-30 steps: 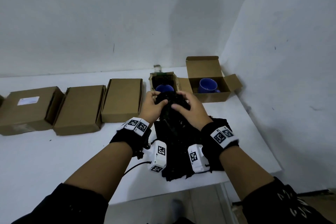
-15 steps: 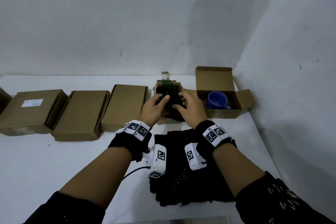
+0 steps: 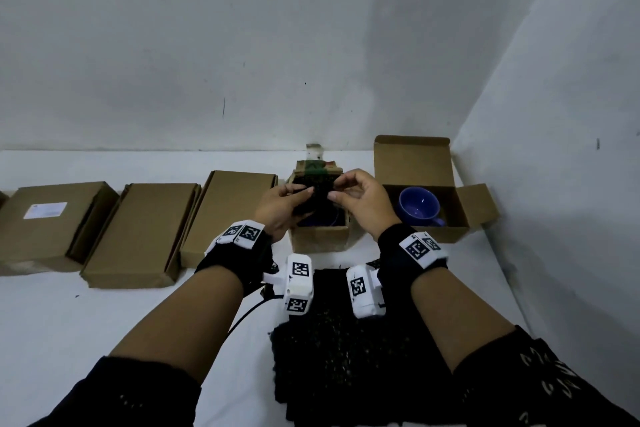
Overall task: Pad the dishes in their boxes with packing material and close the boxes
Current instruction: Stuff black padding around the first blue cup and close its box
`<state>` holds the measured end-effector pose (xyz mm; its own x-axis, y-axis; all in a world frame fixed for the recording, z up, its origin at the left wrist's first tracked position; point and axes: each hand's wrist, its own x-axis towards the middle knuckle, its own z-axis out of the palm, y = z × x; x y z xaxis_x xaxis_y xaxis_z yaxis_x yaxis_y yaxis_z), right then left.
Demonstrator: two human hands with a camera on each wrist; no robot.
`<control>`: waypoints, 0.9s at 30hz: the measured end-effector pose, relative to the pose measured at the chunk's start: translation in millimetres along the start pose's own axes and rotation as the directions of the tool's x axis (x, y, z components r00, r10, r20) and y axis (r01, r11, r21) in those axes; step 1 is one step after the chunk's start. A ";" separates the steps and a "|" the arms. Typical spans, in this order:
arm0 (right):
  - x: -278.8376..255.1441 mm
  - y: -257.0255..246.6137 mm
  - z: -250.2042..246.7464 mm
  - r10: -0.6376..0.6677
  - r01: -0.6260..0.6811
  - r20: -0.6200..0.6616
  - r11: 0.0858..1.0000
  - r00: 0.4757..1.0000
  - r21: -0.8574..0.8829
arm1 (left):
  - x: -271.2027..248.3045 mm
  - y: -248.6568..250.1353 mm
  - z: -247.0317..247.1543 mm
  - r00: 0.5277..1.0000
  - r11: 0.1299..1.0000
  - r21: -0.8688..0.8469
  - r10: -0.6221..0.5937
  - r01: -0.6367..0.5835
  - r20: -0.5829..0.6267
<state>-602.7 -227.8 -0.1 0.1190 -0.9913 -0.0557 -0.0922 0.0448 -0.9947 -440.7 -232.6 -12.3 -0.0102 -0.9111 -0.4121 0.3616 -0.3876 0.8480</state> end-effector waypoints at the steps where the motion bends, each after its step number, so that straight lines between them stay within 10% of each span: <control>1: 1.9 1.3 0.2 0.013 -0.013 -0.012 1.000 1.000 0.025 | 5.3 -0.3 0.3 0.997 0.996 0.056 0.067 -0.064 -0.045; 5: 11.1 19.3 -2.8 -0.041 -0.048 -0.217 0.921 0.975 -0.388 | 27.9 2.6 -2.7 0.890 0.770 0.539 0.449 -0.341 -0.077; 10: 14.2 36.1 -4.9 0.106 -0.201 -0.177 0.685 0.979 -0.701 | 49.3 5.9 -2.4 0.795 0.334 0.868 0.597 -0.368 0.108; 20: 16.0 46.1 -4.4 0.068 -0.138 -0.125 0.674 0.990 -0.725 | 75.0 -8.3 -7.9 0.801 -0.451 0.820 0.306 -0.353 0.514; 27: 16.2 47.7 -3.5 0.076 -0.138 -0.118 0.665 0.990 -0.734 | 72.7 -11.1 -11.1 0.864 -0.560 0.792 0.244 -0.245 0.440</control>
<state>-608.7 -242.2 -48.2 -0.0058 -0.9927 -0.1203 -0.8032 0.0763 -0.5908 -435.2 -293.0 -55.5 -0.3309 -0.9437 -0.0031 -0.9379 0.3292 -0.1096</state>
